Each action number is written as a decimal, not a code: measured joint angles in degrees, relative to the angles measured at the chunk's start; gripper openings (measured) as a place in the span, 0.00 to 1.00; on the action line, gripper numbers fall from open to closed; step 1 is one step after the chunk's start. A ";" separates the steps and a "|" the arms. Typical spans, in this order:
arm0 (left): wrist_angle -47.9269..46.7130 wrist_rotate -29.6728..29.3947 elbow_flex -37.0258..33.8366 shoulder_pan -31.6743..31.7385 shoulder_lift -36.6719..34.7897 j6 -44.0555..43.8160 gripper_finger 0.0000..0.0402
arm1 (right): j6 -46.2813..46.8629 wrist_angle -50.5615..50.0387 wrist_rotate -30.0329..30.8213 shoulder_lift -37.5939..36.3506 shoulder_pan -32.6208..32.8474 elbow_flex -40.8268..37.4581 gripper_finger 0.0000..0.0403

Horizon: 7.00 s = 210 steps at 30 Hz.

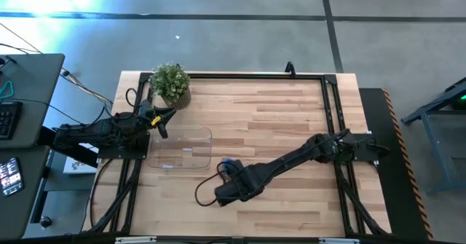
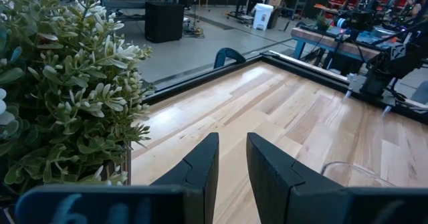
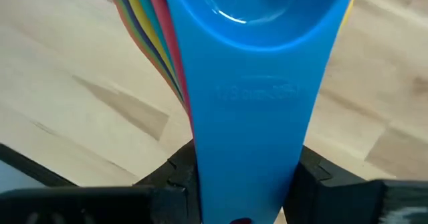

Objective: Nest measuring cups in basket
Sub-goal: Put the nested measuring cups into the transparent bin

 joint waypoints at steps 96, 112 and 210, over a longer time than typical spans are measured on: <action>0.00 0.46 -0.01 -0.01 -0.02 0.01 0.17 | -39.95 31.04 -9.65 6.43 -20.62 2.92 0.30; 0.07 0.42 -0.01 -0.01 -0.02 0.01 0.17 | -38.45 26.33 -7.90 4.09 -21.04 3.49 0.30; 0.00 1.95 0.01 -0.01 0.00 -0.01 0.17 | -48.96 17.32 -9.22 7.31 -20.34 0.71 0.30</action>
